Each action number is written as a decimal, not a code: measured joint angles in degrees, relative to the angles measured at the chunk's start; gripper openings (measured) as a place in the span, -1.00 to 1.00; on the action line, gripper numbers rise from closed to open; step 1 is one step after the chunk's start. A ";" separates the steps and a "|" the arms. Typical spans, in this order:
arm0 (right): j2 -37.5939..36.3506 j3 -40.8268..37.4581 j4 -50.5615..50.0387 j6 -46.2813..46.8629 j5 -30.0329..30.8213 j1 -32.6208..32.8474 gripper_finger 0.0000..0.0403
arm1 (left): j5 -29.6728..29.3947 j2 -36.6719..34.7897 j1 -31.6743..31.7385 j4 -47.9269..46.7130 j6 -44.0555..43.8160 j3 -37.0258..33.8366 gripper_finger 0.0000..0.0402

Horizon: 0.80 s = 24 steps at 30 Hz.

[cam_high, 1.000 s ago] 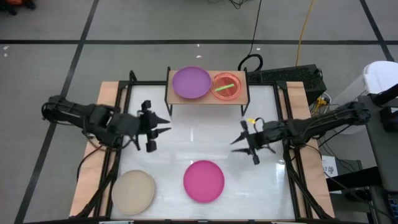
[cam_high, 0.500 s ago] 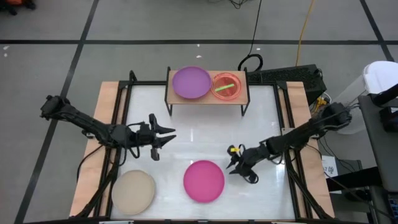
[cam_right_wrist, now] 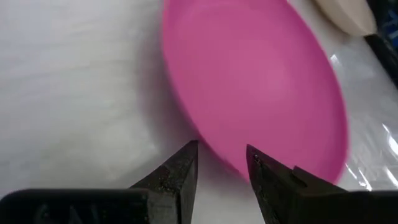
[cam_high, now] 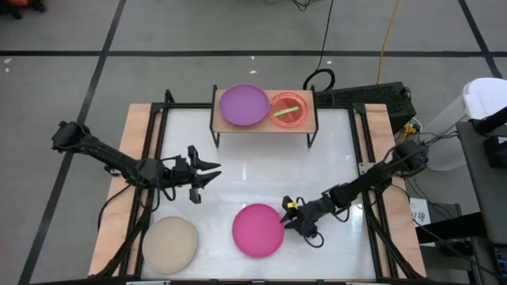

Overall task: Place and stack plates onto a shelf
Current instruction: Stack the pink plate on top of the purple plate on the shelf

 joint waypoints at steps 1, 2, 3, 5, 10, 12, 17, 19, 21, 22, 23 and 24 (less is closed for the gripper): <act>0.91 0.52 0.07 -0.39 0.10 0.22 -0.41 | 0.01 0.00 0.00 -0.01 0.04 0.00 -0.43; 1.90 1.05 0.04 -0.86 0.09 0.38 -0.41 | 0.01 0.00 0.00 -0.03 0.10 0.00 -0.43; 2.94 1.57 0.15 -1.27 0.12 0.54 -0.41 | 0.01 0.00 0.00 -0.03 0.10 0.00 -0.43; 4.80 2.52 0.33 -2.05 0.25 0.80 -0.41 | 0.01 0.00 0.00 -0.03 0.08 0.00 -0.43; 7.25 4.41 0.79 -2.84 6.46 1.88 -0.45 | 0.01 0.00 0.00 -0.03 0.04 0.00 -0.43; 7.02 4.41 0.68 -4.62 7.25 2.13 -0.56 | 0.01 0.02 0.00 -0.11 0.06 0.00 -0.43; 4.29 4.08 -0.76 -6.44 7.74 2.27 -0.95 | 0.03 0.02 0.00 -0.14 0.04 0.01 -0.43; 2.75 4.00 -0.92 -6.72 8.15 2.15 -0.96 | 0.03 0.02 0.00 -0.16 0.06 0.02 -0.43; 0.70 4.02 -1.02 -8.11 9.92 2.15 -0.98 | 0.03 0.02 0.00 -0.16 0.01 0.02 -0.43; -0.50 4.04 -0.55 -9.64 11.19 2.18 -0.98 | 0.03 0.02 0.00 -0.16 0.02 0.02 -0.43; -1.62 4.09 -0.16 -11.50 12.51 2.13 -0.98 | 0.03 0.02 0.00 -0.16 0.06 0.02 -0.43; -2.83 4.09 0.01 -13.58 14.29 1.96 -0.99 | 0.03 0.02 0.00 -0.15 0.06 0.02 -0.43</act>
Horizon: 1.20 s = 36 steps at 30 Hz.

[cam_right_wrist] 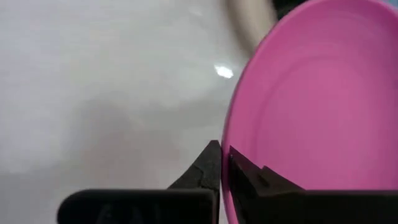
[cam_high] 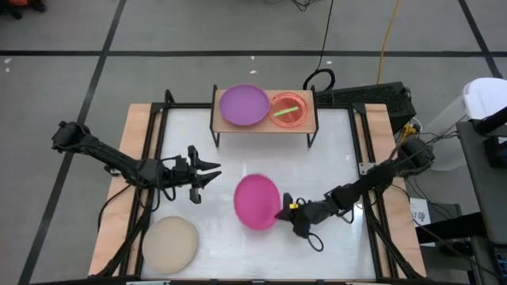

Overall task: Place and stack plates onto a shelf
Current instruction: Stack the pink plate on top of the purple plate on the shelf

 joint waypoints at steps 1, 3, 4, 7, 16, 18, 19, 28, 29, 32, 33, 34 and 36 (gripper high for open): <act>-1.25 0.00 0.37 -2.33 2.25 -0.30 -0.99 | 0.00 0.00 0.00 0.01 -0.02 0.00 -0.43; -4.07 0.00 2.35 -5.91 5.72 -1.73 -0.99 | 0.01 0.00 0.00 0.03 -0.04 0.00 -0.43; -5.73 0.00 3.63 -7.17 7.13 -2.77 -0.99 | 0.00 0.00 0.00 0.09 -0.01 0.00 -0.43; -10.44 0.07 5.58 -10.28 8.18 -7.96 -0.99 | 0.00 0.00 0.00 0.51 0.00 0.02 -0.43; -14.66 11.38 -2.30 -6.93 -0.26 -29.60 -1.00 | -0.02 0.00 0.60 1.82 1.55 0.04 -0.43; -12.99 16.86 -8.09 -3.95 -4.40 -33.10 -1.00 | -0.04 0.00 1.04 1.83 1.59 0.04 -0.43; -11.93 19.75 -11.09 -2.78 -6.31 -34.73 -1.00 | -0.04 0.00 1.20 1.76 1.62 0.04 -0.43; -0.30 36.60 -32.07 3.46 -15.74 -43.61 -1.00 | -0.04 0.00 1.60 1.37 1.58 0.04 -0.43; 0.56 36.74 -31.77 3.38 -15.36 -44.15 -1.00 | -0.04 0.00 1.57 1.33 1.60 0.04 -0.43; 2.60 36.74 -30.17 3.45 -13.53 -45.50 -1.00 | -0.04 0.00 1.57 1.15 1.53 0.04 -0.43; 3.01 36.77 -29.39 3.67 -12.78 -45.92 -1.00 | -0.04 0.00 1.57 1.03 1.51 0.04 -0.43; 3.33 36.79 -29.33 3.78 -12.62 -46.31 -1.00 | -0.04 0.00 1.57 0.86 1.51 0.04 -0.43; 4.13 36.83 -29.08 3.83 -12.41 -46.85 -1.00 | -0.04 0.00 1.57 0.78 1.46 0.04 -0.43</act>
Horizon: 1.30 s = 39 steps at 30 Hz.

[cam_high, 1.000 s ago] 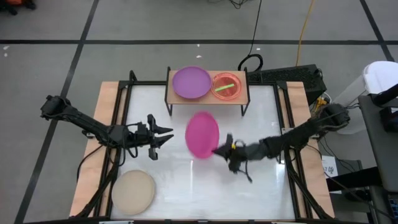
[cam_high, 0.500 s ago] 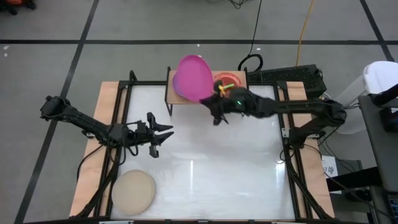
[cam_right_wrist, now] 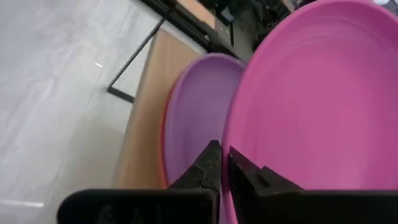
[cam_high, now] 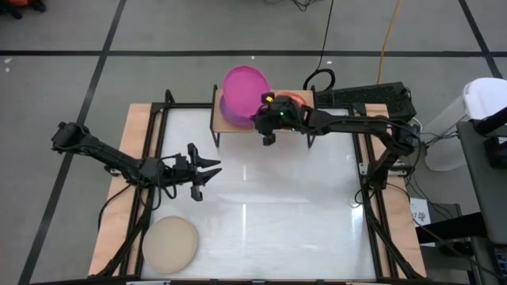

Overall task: Place and stack plates onto a shelf
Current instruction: Stack the pink plate on top of the purple plate on the shelf, then stack the white plate on top of the pink plate on the shelf

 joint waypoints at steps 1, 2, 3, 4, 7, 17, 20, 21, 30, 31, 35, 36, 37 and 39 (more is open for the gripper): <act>0.36 0.02 0.08 -0.04 0.00 -0.17 -0.98 | 0.00 0.00 0.00 0.00 0.00 0.00 -0.43; 0.53 0.02 0.01 -0.05 -0.16 -0.27 -0.96 | 0.00 0.00 0.00 0.00 -0.01 0.00 -0.43; 0.59 0.02 0.05 -0.01 -0.18 -0.32 -0.93 | 0.00 0.00 0.00 0.00 -0.14 0.00 -0.43; 0.58 0.02 0.43 0.04 -0.18 -0.32 -0.89 | 0.00 0.00 0.00 0.00 -0.13 0.00 -0.43; 0.35 0.04 2.57 0.21 -0.40 -0.30 -0.75 | 0.00 0.00 0.00 0.02 -0.14 0.00 -0.43; -3.28 0.02 0.94 0.23 -0.16 1.00 -0.26 | 0.00 0.02 -0.11 -1.73 -2.17 0.00 -0.43; -6.79 0.02 -1.24 1.48 -0.26 2.28 -0.22 | -0.32 0.00 -0.15 -4.04 -5.11 0.00 -0.43; -8.27 0.02 -2.57 2.48 -0.34 2.91 -0.21 | -0.51 0.00 -0.22 -5.35 -6.70 0.00 -0.43; -22.73 0.02 -19.69 13.76 -8.00 9.14 -0.23 | 1.94 -0.37 -0.47 -55.40 -33.79 11.44 -0.43; -23.98 0.02 -20.77 14.82 -9.31 9.87 -0.23 | 4.25 -0.08 -0.37 -62.47 -36.64 13.76 -0.43; -27.50 -0.61 -22.37 17.20 -11.05 13.35 -0.23 | 14.51 1.52 -0.44 -81.25 -40.67 20.39 -0.43; -28.40 -1.31 -22.01 17.35 -11.06 14.27 -0.23 | 17.69 1.89 -0.54 -83.14 -40.70 21.18 -0.43; -29.22 -2.13 -21.51 17.35 -11.06 15.10 -0.23 | 20.97 2.29 -0.55 -84.26 -40.66 21.60 -0.43; -30.70 -4.21 -20.54 17.08 -11.05 16.61 -0.23 | 26.85 3.05 -0.59 -87.65 -40.29 21.53 -0.43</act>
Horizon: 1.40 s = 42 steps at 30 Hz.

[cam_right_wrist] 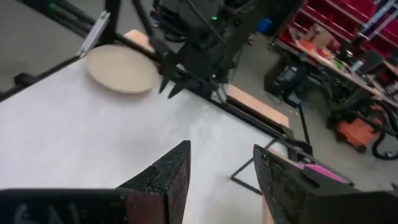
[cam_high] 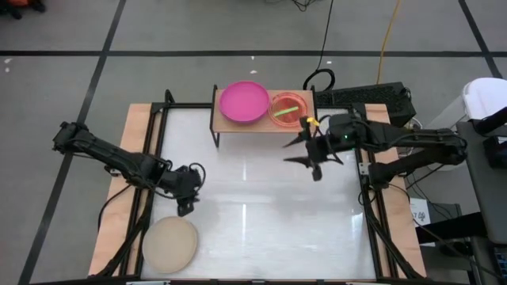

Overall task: Place and stack plates onto a shelf
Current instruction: Stack the white plate on top of the pink plate on the shelf

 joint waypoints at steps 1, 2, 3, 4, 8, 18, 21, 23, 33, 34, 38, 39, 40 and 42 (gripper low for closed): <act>-0.78 -1.19 0.27 -0.32 0.02 0.61 -0.23 | 2.71 0.52 0.00 -1.77 0.01 -0.05 -0.43; -1.45 -2.43 0.46 -0.72 0.07 1.15 -0.23 | 5.59 1.10 0.00 -2.87 0.01 -0.05 -0.43; -2.02 -3.67 0.94 -0.89 0.12 1.70 -0.23 | 8.15 1.72 0.00 -4.11 0.04 -0.05 -0.43; -2.68 -4.94 1.79 -1.03 0.14 2.00 -0.23 | 10.34 2.33 0.00 -5.54 0.34 -0.05 -0.43; -4.86 -9.95 5.08 -1.27 0.33 2.75 -0.23 | 14.63 4.92 -0.86 -6.43 3.66 -0.07 -0.43; -7.67 -16.76 7.50 -1.34 0.58 2.75 -0.23 | 19.93 12.28 -4.30 -5.92 7.52 -0.33 -0.43; -7.71 -16.84 7.65 -0.96 0.60 2.75 -0.23 | 20.00 13.71 -5.38 -5.83 7.98 -0.42 -0.43; -7.71 -16.84 7.79 -0.84 0.60 2.75 -0.23 | 20.00 14.32 -5.85 -5.42 8.04 -0.41 -0.43; -7.71 -16.84 9.31 -0.80 0.60 2.75 -0.23 | 20.52 15.12 -6.23 2.35 7.33 -5.93 -0.43; -7.71 -16.84 9.32 -0.80 0.59 2.73 -0.23 | 21.26 15.12 -6.23 3.23 6.91 -7.01 -0.43; -7.71 -16.84 9.32 -0.80 0.60 2.72 -0.23 | 22.72 15.12 -6.23 7.10 4.65 -9.84 -0.43; -7.70 -16.84 9.32 -0.80 0.60 2.72 -0.23 | 22.72 15.12 -6.23 7.23 4.49 -10.23 -0.44; -7.71 -16.84 9.36 -0.80 0.60 2.72 -0.23 | 22.68 15.12 -6.23 7.19 4.47 -10.38 -0.46; -7.69 -16.84 9.77 -0.84 0.60 2.72 -0.23 | 22.58 15.12 -6.23 7.24 4.56 -10.43 -0.56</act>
